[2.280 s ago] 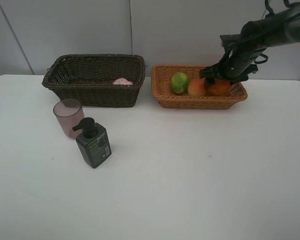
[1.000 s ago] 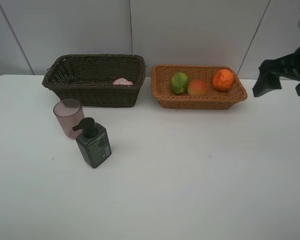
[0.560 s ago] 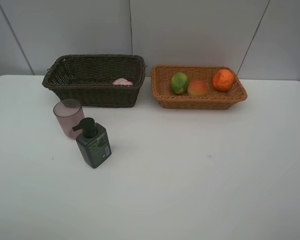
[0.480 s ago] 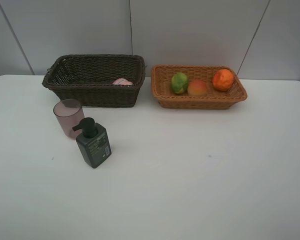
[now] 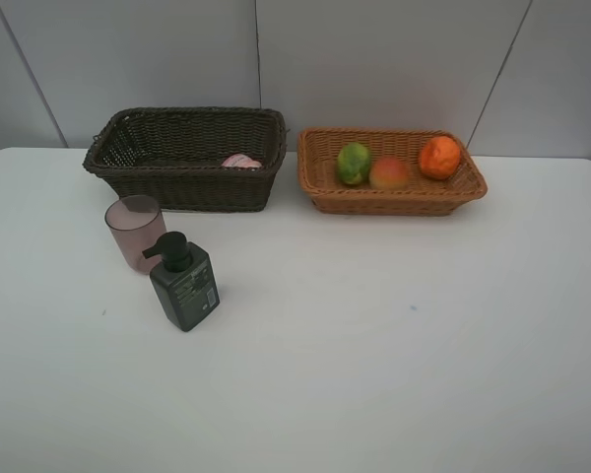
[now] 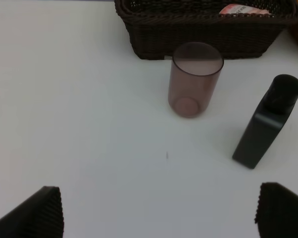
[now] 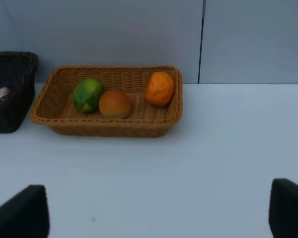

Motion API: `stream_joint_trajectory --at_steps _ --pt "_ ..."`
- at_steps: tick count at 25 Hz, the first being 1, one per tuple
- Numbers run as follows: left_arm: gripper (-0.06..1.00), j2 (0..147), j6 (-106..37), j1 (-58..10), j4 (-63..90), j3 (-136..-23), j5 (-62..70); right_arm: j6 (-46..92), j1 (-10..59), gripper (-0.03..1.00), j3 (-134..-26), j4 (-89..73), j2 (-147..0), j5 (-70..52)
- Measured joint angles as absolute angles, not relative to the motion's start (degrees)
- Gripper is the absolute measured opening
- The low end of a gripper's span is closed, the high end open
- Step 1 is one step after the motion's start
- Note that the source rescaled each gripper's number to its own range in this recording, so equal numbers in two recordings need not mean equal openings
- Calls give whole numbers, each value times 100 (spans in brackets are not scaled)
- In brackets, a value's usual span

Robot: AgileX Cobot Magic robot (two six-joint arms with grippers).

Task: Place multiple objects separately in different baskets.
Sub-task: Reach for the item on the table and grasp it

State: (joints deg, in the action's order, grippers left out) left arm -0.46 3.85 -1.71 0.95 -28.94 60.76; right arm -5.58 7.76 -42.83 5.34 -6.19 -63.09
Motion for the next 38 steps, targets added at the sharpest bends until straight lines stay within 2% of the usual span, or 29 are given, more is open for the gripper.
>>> stream_joint_trajectory --at_steps 8,15,23,38 --pt "100 -46 385 -171 95 -2894 6076 -361 776 94 -3038 422 18 -6163" --pt "100 -46 385 -171 95 -2894 6076 -361 723 94 -3007 388 18 -6120" --pt "100 -46 385 -171 95 -2894 6076 -361 58 94 -3007 388 22 -6103" --pt "100 -46 385 -221 95 -2894 6076 -361 46 94 -3007 388 22 -6097"
